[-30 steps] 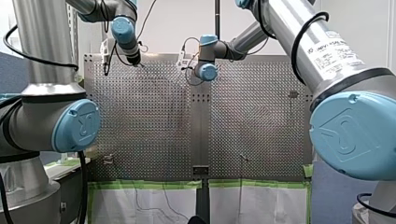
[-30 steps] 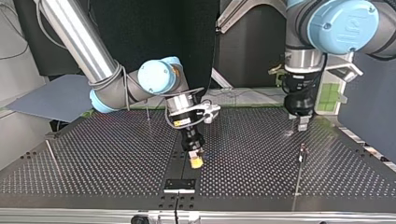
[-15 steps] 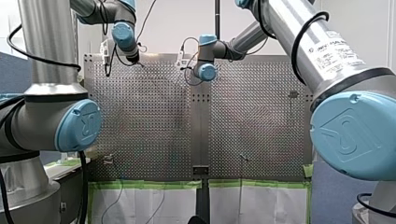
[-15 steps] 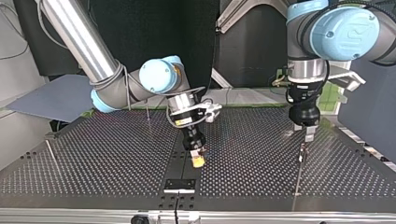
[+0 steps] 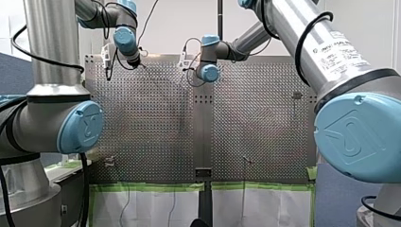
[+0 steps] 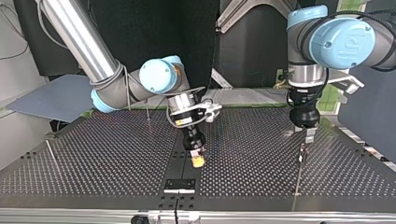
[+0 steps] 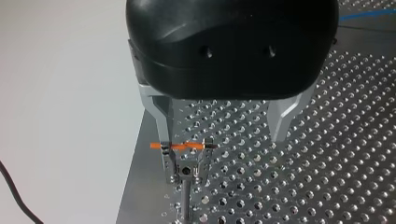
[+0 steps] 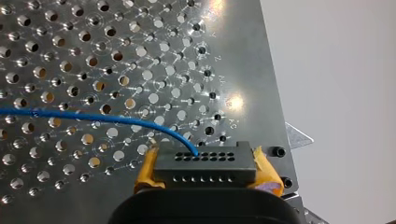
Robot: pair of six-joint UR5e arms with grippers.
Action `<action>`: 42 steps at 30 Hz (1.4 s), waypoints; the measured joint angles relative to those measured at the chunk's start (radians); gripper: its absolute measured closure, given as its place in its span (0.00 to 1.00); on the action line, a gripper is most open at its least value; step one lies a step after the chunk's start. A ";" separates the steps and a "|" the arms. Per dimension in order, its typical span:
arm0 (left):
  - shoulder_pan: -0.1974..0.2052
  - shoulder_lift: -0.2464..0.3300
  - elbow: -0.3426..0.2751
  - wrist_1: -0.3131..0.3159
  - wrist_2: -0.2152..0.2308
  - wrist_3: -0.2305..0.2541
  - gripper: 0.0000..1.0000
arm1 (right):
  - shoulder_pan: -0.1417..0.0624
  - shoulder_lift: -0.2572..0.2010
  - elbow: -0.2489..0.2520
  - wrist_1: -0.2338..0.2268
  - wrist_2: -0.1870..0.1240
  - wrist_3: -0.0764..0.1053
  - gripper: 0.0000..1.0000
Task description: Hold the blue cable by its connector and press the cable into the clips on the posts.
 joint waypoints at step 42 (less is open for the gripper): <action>0.011 0.026 0.000 0.019 -0.025 0.044 0.00 | 0.008 0.002 0.001 0.016 -0.001 -0.003 1.00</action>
